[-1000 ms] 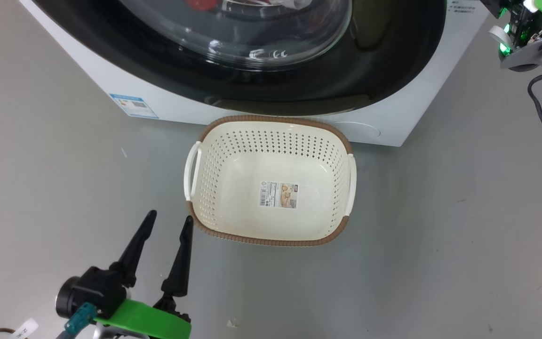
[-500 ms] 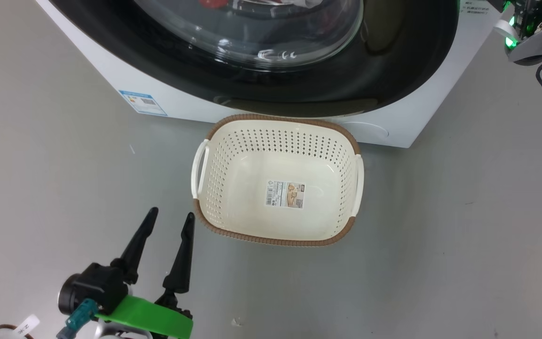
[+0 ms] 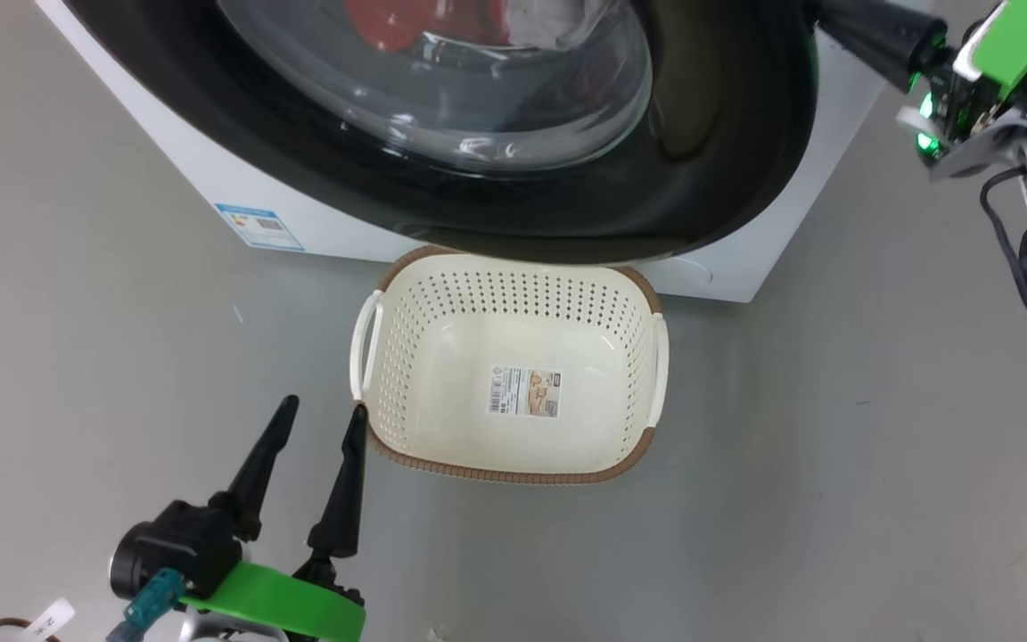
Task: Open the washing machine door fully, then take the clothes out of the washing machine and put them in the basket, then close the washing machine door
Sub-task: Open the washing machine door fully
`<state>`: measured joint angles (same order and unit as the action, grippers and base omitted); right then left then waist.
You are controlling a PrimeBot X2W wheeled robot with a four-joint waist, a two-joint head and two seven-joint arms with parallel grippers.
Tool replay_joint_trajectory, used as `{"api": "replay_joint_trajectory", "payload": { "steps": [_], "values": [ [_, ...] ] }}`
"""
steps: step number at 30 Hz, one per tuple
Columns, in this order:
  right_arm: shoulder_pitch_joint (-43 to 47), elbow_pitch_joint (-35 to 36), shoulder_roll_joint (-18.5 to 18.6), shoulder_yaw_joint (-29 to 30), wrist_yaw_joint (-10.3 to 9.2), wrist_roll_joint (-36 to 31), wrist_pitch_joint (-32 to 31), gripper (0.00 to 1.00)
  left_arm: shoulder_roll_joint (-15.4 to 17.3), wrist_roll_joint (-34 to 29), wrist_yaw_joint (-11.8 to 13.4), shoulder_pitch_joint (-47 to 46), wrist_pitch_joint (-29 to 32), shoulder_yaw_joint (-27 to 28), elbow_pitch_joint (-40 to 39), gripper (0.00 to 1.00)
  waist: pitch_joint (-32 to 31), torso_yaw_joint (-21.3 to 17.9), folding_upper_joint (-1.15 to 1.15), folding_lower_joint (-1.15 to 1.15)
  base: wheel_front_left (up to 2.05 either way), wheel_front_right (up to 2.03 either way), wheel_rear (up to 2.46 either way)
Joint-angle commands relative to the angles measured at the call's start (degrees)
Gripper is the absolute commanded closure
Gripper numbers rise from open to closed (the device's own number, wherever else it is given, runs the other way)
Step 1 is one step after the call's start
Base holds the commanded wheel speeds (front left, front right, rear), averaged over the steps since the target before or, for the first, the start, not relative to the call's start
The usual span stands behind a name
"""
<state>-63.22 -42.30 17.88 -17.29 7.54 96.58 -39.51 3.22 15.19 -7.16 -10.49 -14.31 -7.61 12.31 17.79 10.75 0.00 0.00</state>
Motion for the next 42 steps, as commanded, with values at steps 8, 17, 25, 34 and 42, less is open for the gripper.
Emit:
{"api": "replay_joint_trajectory", "payload": {
  "steps": [8, 17, 25, 34, 42],
  "values": [
    [6.45, 3.45, -1.98, -1.83, -0.05, -0.27, -2.59, 1.0, 1.17, -0.47, -0.33, 1.41, -0.69, 1.69, -0.89, 0.0, -2.27, -0.38, 0.0, 0.0, 0.0, 0.0, 0.0],
    [10.15, 5.6, -2.95, -2.7, -0.05, -0.41, -4.11, 1.0, 1.08, -0.57, -0.33, 2.69, -0.69, 1.7, -0.79, 0.0, -4.22, 0.34, 0.0, 0.0, 0.0, 0.0, 0.0],
    [14.14, 8.92, -3.4, -3.23, -0.05, -0.21, -6.11, 1.0, 1.12, -0.95, -0.33, 4.19, -0.69, 2.06, -0.74, 0.0, -6.34, 0.79, 0.0, 0.0, 0.0, 0.0, 0.0],
    [19.38, 15.46, -4.08, -3.81, -0.05, 0.02, -8.12, 1.0, 1.04, -1.37, -0.33, 5.63, -0.69, 2.26, -1.0, 0.0, -7.96, 1.06, 0.0, 0.0, 0.0, 0.0, 0.0],
    [23.42, 20.05, -4.72, -4.74, -0.05, 0.2, -9.88, 1.0, 0.82, -1.6, -0.33, 6.45, -0.69, 2.5, -0.99, 0.0, -9.19, 1.84, 0.0, 0.0, 0.0, 0.0, 0.0]
  ]
}}
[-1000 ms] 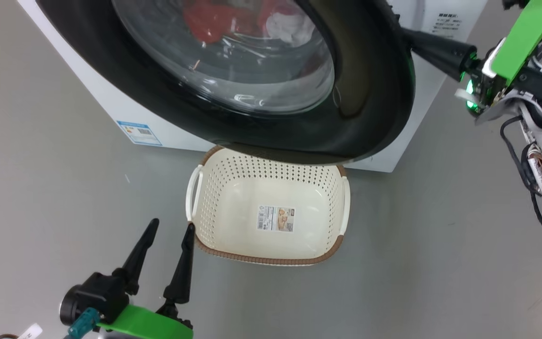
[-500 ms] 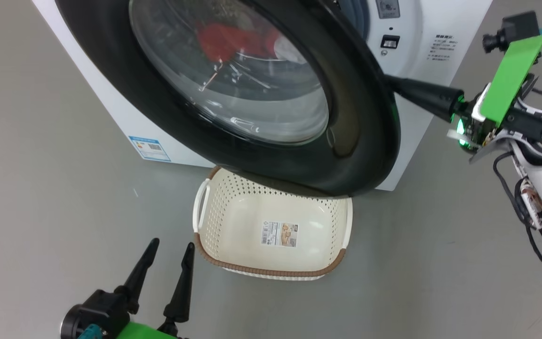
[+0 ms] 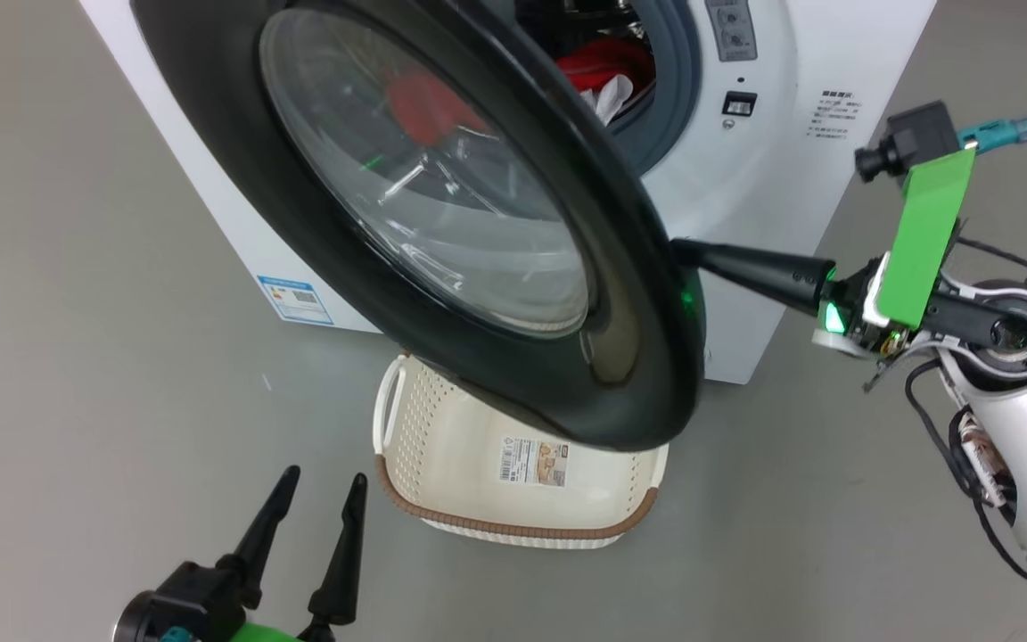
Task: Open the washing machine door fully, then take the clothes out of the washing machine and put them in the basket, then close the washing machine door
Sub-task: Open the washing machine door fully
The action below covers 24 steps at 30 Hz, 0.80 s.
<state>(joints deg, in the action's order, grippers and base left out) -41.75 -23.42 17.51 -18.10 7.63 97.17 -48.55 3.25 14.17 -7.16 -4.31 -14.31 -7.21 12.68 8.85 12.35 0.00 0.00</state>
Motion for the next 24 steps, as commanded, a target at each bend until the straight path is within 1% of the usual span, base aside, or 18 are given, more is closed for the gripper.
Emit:
{"api": "replay_joint_trajectory", "payload": {
  "steps": [1, 13, 24],
  "values": [
    [2.39, 1.67, -4.36, -4.13, -0.14, -0.49, -1.07, 1.0, 0.76, -0.6, -0.33, 0.39, -0.69, 2.14, -1.36, 0.0, -0.42, 0.36, 0.0, 0.0, 0.0, 0.0, 0.0],
    [7.42, 7.9, -5.74, -6.58, -0.14, -0.53, -3.39, 1.0, 0.25, -0.83, -0.33, 2.19, -0.69, 2.83, -1.57, 0.0, -2.61, 2.38, 0.0, 0.0, 0.0, 0.0, 0.0],
    [9.44, 10.0, -7.01, -8.18, -0.14, -0.69, -4.24, 1.0, -0.07, -0.91, -0.33, 3.08, -0.69, 3.93, -1.69, 0.0, -3.69, 4.0, 0.0, 0.0, 0.0, 0.0, 0.0]
  ]
}}
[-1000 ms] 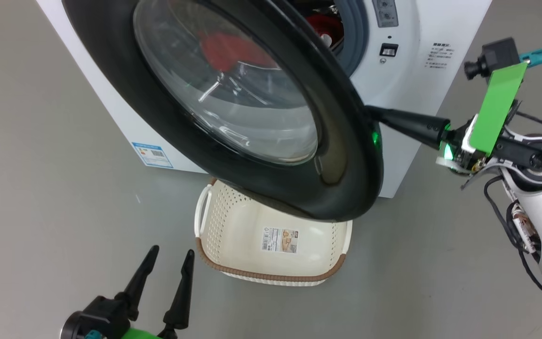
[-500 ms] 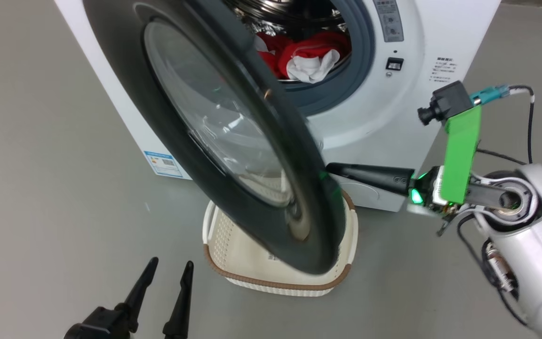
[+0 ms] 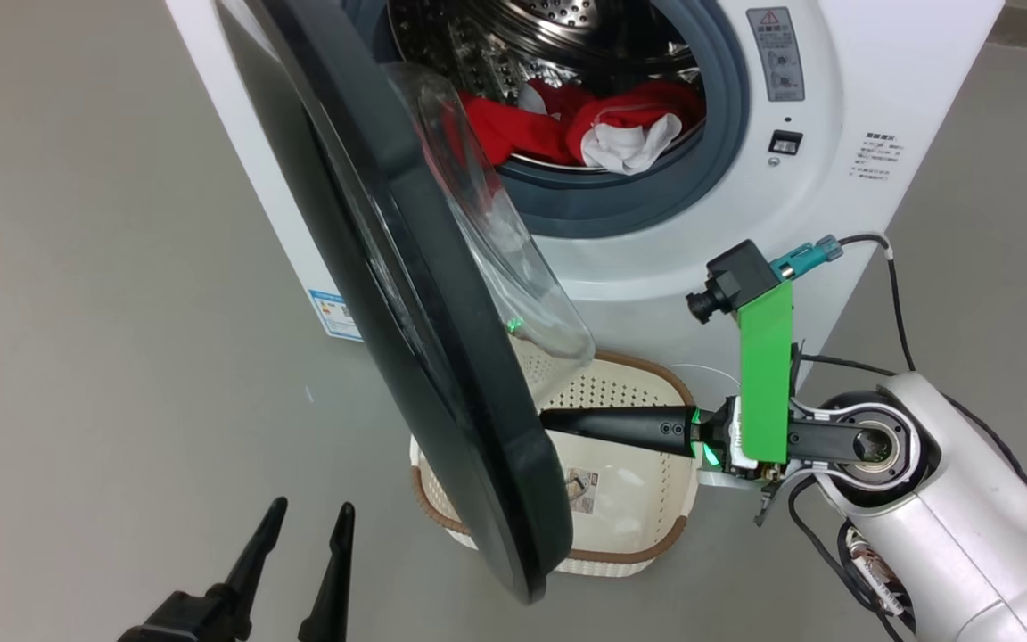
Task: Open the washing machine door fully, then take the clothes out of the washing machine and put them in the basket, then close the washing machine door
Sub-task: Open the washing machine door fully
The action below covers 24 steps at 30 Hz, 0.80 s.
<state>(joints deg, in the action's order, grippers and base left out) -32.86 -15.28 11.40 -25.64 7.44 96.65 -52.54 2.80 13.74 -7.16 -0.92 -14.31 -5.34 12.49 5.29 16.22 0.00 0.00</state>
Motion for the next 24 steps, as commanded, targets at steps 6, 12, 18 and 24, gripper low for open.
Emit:
{"api": "replay_joint_trajectory", "payload": {
  "steps": [6, 12, 18, 24],
  "values": [
    [1.24, 2.23, -1.54, -1.12, 0.05, -0.4, -0.33, 1.0, 0.27, -0.53, -0.33, 0.06, -0.69, 2.26, -1.63, 0.0, -0.68, 1.06, 0.0, 0.0, 0.0, 0.0, 0.0],
    [1.54, 2.48, -2.58, -1.62, 0.05, -0.55, -0.48, 1.0, 0.2, -0.52, -0.33, 0.37, -0.69, 2.4, -1.75, 0.0, -0.9, 2.07, 0.0, 0.0, 0.0, 0.0, 0.0],
    [1.73, 2.46, -3.75, -1.91, 0.05, -0.9, -0.25, 1.0, 0.16, -0.49, -0.33, 0.61, -0.69, 2.42, -1.69, 0.0, -1.36, 3.24, 0.0, 0.0, 0.0, 0.0, 0.0],
    [2.27, 2.17, -4.84, -2.5, 0.05, -1.1, -0.52, 1.0, 0.13, -0.55, -0.33, 0.87, -0.69, 2.6, -1.67, 0.0, -1.85, 4.92, 0.0, 0.0, 0.0, 0.0, 0.0]
  ]
}}
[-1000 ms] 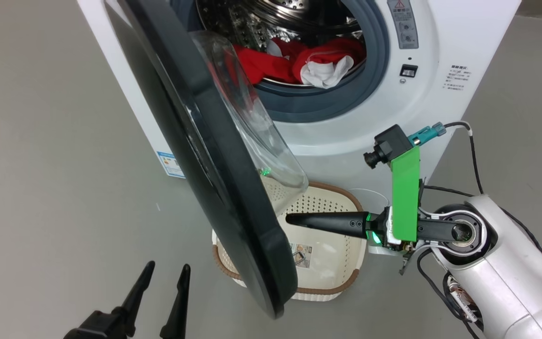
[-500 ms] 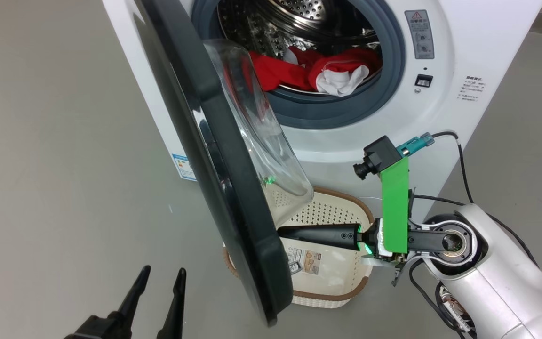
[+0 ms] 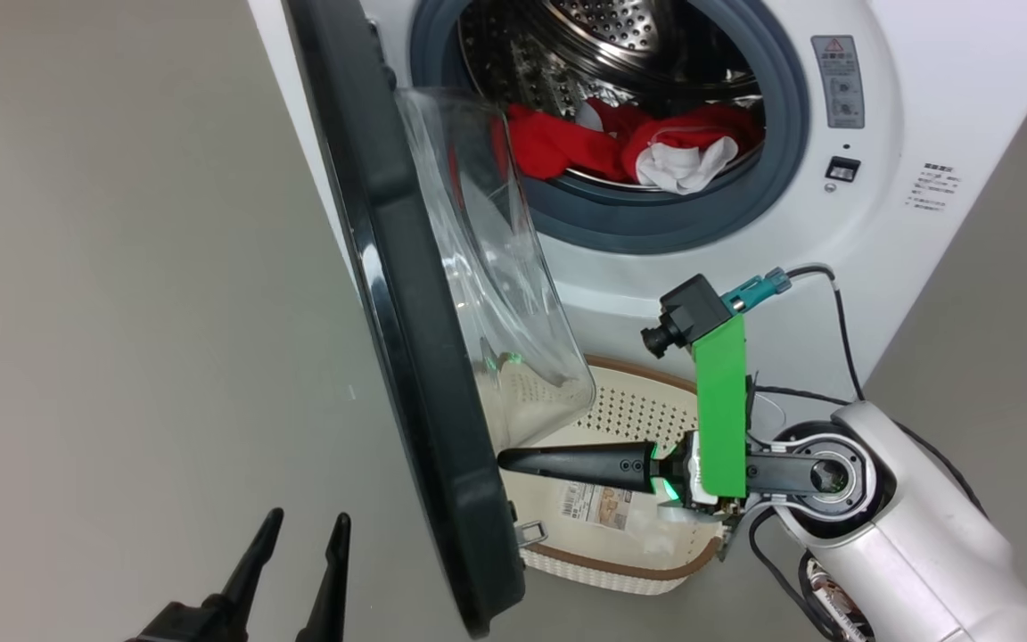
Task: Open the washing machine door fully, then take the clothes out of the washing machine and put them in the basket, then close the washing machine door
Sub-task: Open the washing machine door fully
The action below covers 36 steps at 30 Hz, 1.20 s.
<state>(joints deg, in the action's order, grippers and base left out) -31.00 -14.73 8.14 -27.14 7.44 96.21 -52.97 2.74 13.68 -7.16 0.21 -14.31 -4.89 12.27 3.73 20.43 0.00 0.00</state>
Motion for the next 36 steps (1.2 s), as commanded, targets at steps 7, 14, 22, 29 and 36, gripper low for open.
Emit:
{"api": "replay_joint_trajectory", "payload": {
  "steps": [7, 14, 22, 29, 36],
  "values": [
    [1.1, 1.27, -2.54, -1.03, 0.05, -0.99, 0.27, 1.0, 0.16, -0.61, -0.33, 0.28, -0.69, 2.77, -1.49, 0.0, -1.07, 3.13, 0.0, 0.0, 0.0, 0.0, 0.0],
    [1.1, 0.97, -3.16, -0.9, 0.05, -1.97, 1.09, 1.0, 0.15, -0.47, -0.33, 0.61, -0.69, 3.13, -1.48, 0.0, -1.51, 5.31, 0.0, 0.0, 0.0, 0.0, 0.0],
    [0.69, 0.54, -3.87, -0.87, 0.05, -3.37, 2.4, 1.0, 0.14, -0.08, -0.33, 0.7, -0.69, 3.28, -1.72, 0.0, -1.52, 7.63, 0.0, 0.0, 0.0, 0.0, 0.0],
    [0.32, 0.08, -4.48, -1.13, 0.05, -3.76, 3.47, 1.0, 0.14, 0.28, -0.33, 0.79, -0.69, 3.49, -1.83, 0.0, -1.41, 8.89, 0.0, 0.0, 0.0, 0.0, 0.0],
    [-0.65, -0.33, -4.92, -2.27, 0.05, -3.92, 4.06, 1.0, 0.14, 0.74, -0.33, 0.61, -0.69, 4.15, -2.2, 0.0, -0.86, 9.18, 0.0, 0.0, 0.0, 0.0, 0.0]
  ]
}}
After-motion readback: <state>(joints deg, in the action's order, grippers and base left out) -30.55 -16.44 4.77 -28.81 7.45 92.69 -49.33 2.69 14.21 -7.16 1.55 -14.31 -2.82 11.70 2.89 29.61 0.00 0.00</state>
